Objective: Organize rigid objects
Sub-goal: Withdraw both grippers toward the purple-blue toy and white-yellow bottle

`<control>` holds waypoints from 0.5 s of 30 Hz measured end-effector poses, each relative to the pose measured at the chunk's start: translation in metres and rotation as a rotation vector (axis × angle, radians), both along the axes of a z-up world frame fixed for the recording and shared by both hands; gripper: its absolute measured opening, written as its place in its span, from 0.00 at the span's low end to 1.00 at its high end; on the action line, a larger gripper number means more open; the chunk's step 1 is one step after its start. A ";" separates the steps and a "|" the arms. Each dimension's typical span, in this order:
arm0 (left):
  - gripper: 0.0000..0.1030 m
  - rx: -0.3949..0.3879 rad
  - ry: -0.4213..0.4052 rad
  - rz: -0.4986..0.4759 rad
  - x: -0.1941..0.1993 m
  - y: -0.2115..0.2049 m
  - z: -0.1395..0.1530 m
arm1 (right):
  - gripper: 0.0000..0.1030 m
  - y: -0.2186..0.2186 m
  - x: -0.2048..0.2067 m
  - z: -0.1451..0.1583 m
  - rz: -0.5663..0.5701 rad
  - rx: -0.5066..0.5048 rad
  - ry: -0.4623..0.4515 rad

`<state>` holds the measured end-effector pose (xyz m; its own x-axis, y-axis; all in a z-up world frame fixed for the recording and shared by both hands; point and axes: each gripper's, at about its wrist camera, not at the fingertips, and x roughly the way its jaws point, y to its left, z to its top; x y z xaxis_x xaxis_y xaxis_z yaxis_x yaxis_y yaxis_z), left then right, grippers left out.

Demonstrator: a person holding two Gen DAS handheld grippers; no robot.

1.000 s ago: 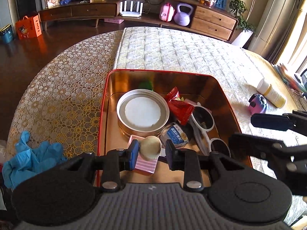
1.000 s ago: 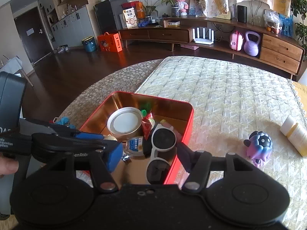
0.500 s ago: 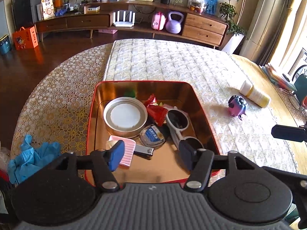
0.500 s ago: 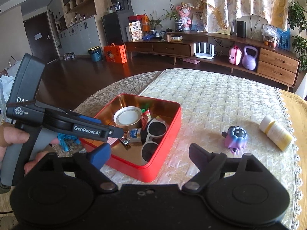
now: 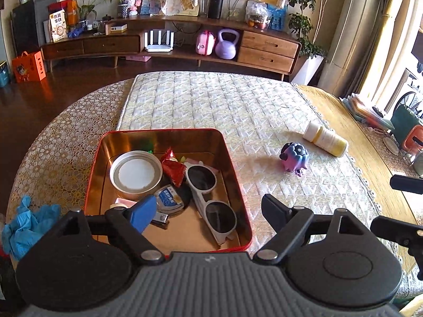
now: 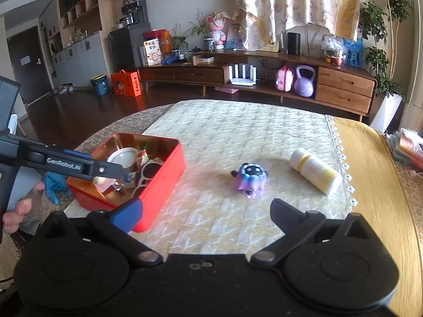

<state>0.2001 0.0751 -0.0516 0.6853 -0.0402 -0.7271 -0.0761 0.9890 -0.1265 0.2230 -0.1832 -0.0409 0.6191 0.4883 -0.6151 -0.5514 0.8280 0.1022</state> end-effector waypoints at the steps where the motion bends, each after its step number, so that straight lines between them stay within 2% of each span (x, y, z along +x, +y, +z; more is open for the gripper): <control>1: 0.84 0.000 -0.001 -0.004 0.002 -0.005 0.001 | 1.00 -0.006 0.004 0.000 -0.013 -0.004 -0.002; 15: 0.84 0.037 -0.010 -0.056 0.044 -0.076 0.006 | 1.00 -0.074 0.077 -0.007 -0.098 -0.056 -0.022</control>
<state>0.2444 -0.0009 -0.0456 0.6901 -0.0513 -0.7219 -0.0199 0.9958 -0.0898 0.2997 -0.2573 -0.0481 0.6757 0.3898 -0.6257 -0.4690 0.8821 0.0430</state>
